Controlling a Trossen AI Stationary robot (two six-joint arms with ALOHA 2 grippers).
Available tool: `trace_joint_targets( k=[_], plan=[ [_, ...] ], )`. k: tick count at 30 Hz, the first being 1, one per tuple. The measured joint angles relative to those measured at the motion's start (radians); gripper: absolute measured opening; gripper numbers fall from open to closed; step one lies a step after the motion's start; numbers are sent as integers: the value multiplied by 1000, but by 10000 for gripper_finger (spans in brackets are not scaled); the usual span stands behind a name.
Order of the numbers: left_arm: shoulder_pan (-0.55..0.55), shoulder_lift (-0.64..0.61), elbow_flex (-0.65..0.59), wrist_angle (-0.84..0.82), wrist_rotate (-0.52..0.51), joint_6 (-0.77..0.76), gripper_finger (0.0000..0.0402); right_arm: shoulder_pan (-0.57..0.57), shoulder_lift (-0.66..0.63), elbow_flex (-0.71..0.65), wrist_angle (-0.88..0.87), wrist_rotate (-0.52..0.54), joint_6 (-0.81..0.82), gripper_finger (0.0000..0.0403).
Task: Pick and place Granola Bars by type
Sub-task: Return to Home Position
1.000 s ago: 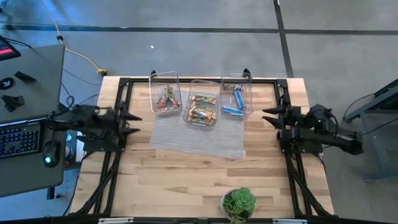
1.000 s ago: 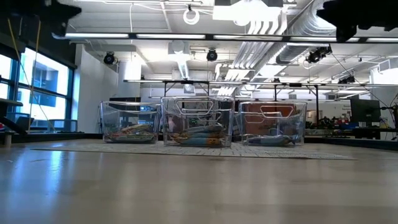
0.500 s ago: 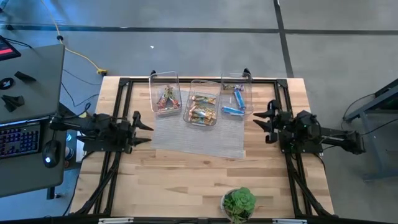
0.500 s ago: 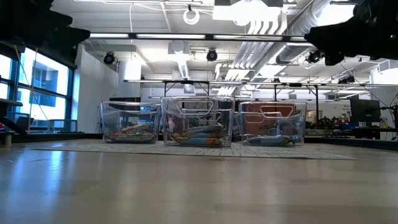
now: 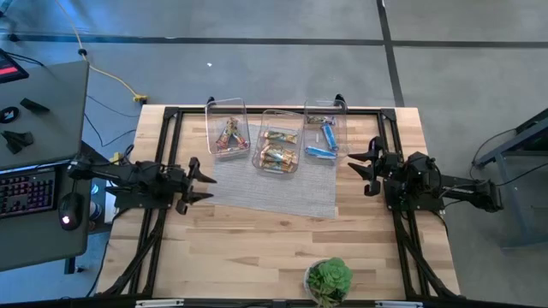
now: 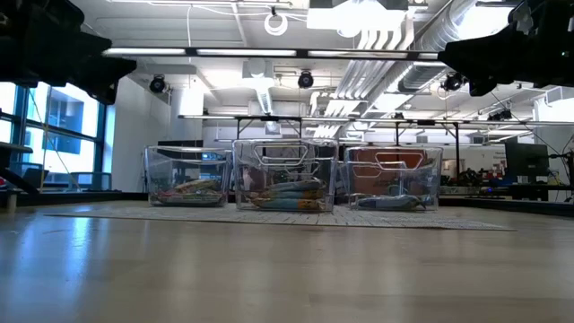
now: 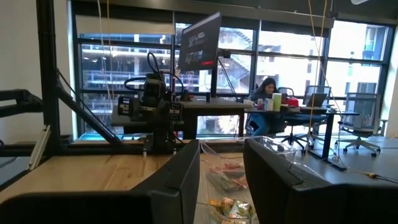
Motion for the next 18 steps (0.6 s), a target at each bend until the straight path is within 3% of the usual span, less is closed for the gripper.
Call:
trace_joint_targets(
  k=[7,13,18],
  plan=[
    [0,6,-2,-17,-2,-6,207,0,0,0,0,0,0,108],
    [0,32,-3,-3,-88,-10,207,0,0,0,0,0,0,108],
    [0,79,-3,-3,-94,-7,207,0,0,0,0,0,0,108]
  ],
)
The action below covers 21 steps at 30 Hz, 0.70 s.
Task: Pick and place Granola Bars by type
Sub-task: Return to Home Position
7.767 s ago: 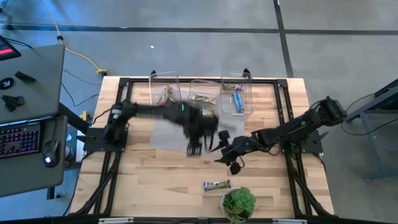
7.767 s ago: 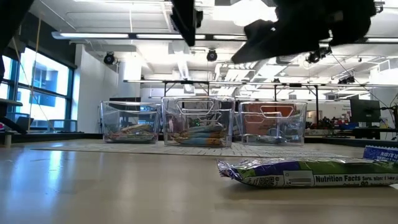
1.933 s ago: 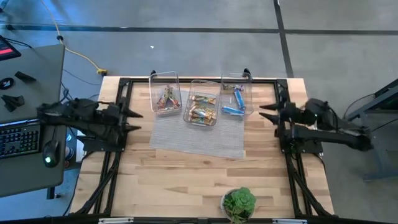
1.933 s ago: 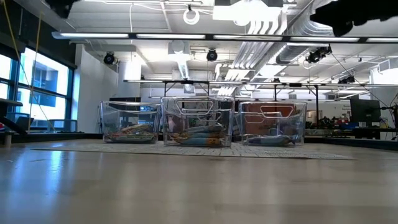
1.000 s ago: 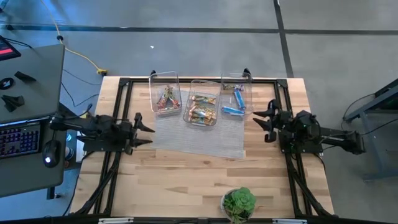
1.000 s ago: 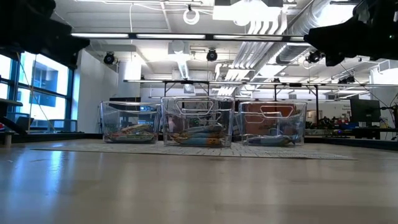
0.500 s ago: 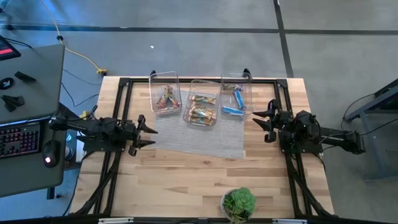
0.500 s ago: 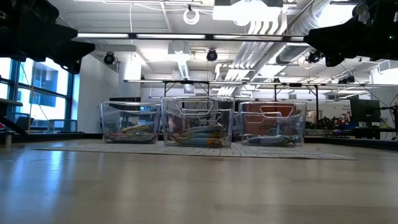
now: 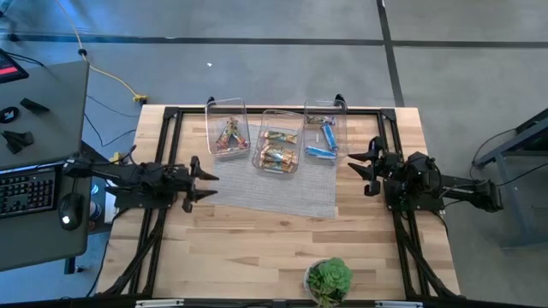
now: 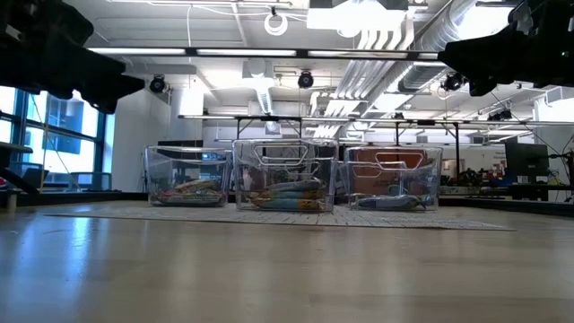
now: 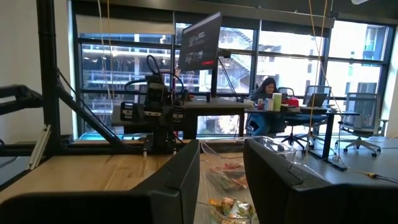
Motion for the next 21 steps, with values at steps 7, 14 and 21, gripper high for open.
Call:
trace_joint_targets(
  k=[7,14,21],
  plan=[
    [0,86,-1,0,3,0,207,0,0,0,0,0,0,108],
    [0,112,-2,0,3,0,207,0,0,0,0,0,0,108],
    [0,112,-2,0,4,0,207,0,0,0,0,0,0,108]
  ],
)
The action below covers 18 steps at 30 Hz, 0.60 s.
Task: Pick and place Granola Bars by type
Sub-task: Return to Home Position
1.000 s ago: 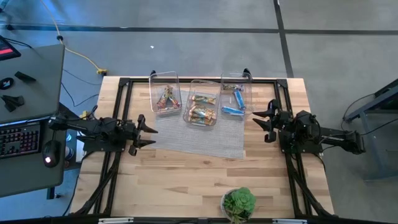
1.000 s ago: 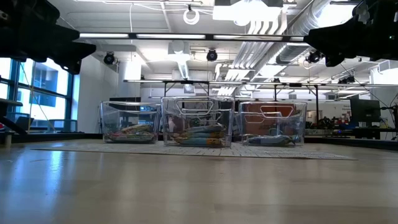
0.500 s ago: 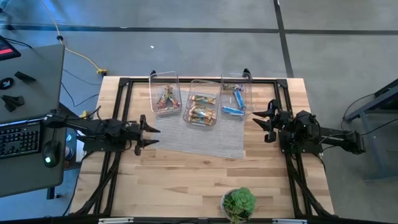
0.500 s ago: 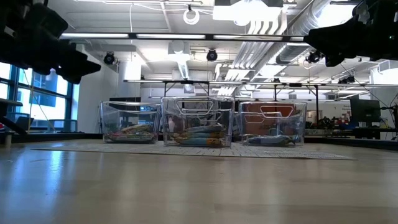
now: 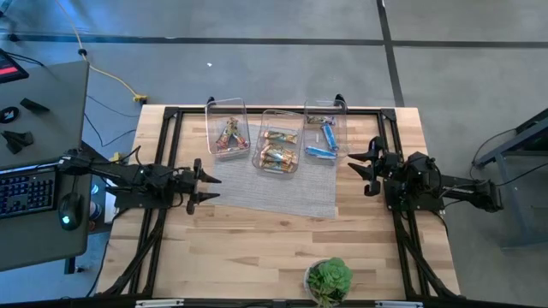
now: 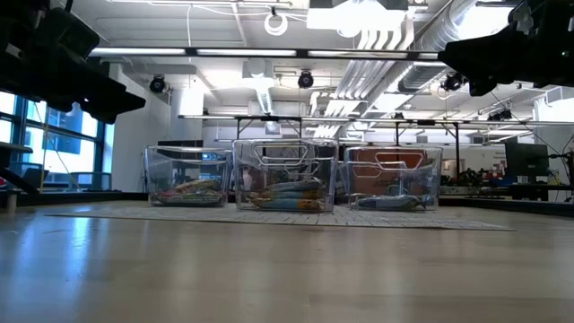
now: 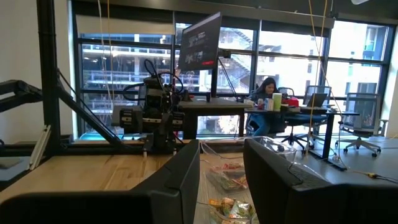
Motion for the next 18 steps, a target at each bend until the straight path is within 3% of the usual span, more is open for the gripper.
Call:
trace_joint_targets(
  k=[18],
  plan=[
    [0,-83,0,2,1,0,207,0,0,0,0,0,0,108]
  ],
)
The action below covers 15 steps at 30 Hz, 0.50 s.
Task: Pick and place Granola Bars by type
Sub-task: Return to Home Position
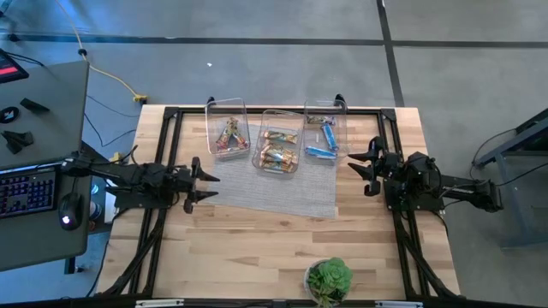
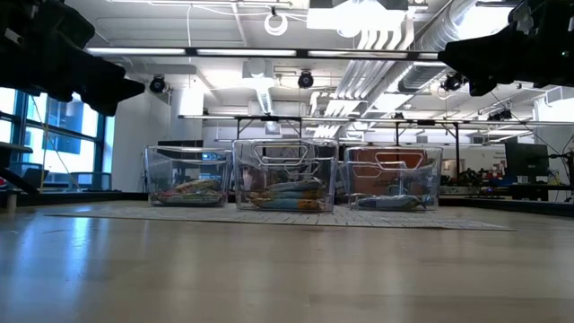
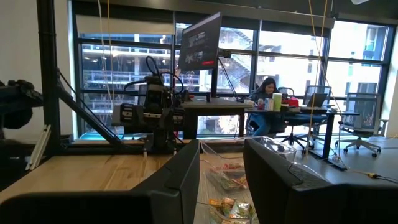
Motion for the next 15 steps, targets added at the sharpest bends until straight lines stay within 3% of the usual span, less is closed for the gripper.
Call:
trace_joint_targets(
  k=[15],
  plan=[
    [0,-71,0,-1,0,0,207,0,0,0,0,0,0,108]
  ],
)
